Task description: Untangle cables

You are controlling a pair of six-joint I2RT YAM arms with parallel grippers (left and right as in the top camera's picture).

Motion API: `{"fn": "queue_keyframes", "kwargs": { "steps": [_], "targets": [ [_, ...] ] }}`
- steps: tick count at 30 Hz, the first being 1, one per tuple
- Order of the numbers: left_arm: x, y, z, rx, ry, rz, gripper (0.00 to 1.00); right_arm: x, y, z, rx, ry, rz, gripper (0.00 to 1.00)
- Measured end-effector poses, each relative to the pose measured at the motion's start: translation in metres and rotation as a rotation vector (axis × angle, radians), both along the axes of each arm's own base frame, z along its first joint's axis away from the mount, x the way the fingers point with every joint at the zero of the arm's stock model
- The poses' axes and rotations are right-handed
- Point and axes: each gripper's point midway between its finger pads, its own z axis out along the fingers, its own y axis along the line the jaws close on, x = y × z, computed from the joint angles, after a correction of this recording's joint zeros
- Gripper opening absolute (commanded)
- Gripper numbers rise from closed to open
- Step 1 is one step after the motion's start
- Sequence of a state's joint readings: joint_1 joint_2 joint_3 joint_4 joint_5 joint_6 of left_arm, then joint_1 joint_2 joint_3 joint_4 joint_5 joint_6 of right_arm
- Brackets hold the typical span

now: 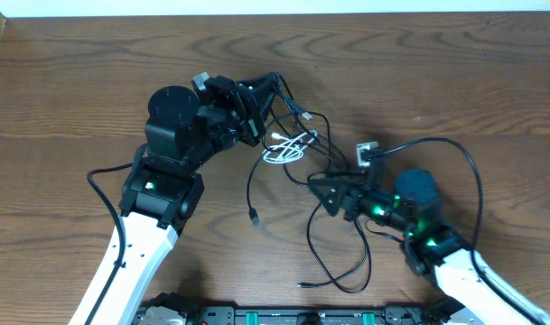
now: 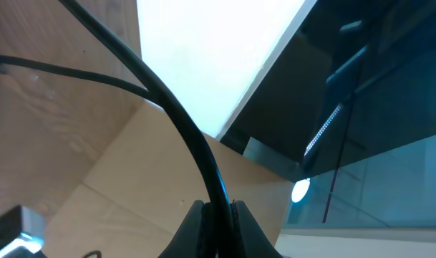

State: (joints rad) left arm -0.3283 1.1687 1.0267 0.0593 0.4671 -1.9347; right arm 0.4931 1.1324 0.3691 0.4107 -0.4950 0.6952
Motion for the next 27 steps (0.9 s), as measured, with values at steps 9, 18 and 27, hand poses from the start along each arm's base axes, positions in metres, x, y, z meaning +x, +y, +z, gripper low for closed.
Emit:
{"fn": "queue_keyframes", "kwargs": {
  "steps": [9,18,27],
  "targets": [
    [0.000,0.000,0.000,-0.002,0.002,0.002,0.08,0.028,0.014,-0.015,0.018,-0.043,-0.097,0.82],
    [0.000,0.000,0.000,-0.002,0.001,0.002,0.08,0.044,0.023,-0.023,0.056,-0.099,-0.124,0.78],
    [0.000,0.000,0.000,-0.002,0.001,0.002,0.08,0.044,0.032,-0.042,-0.039,-0.155,-0.133,0.60]
  ]
}}
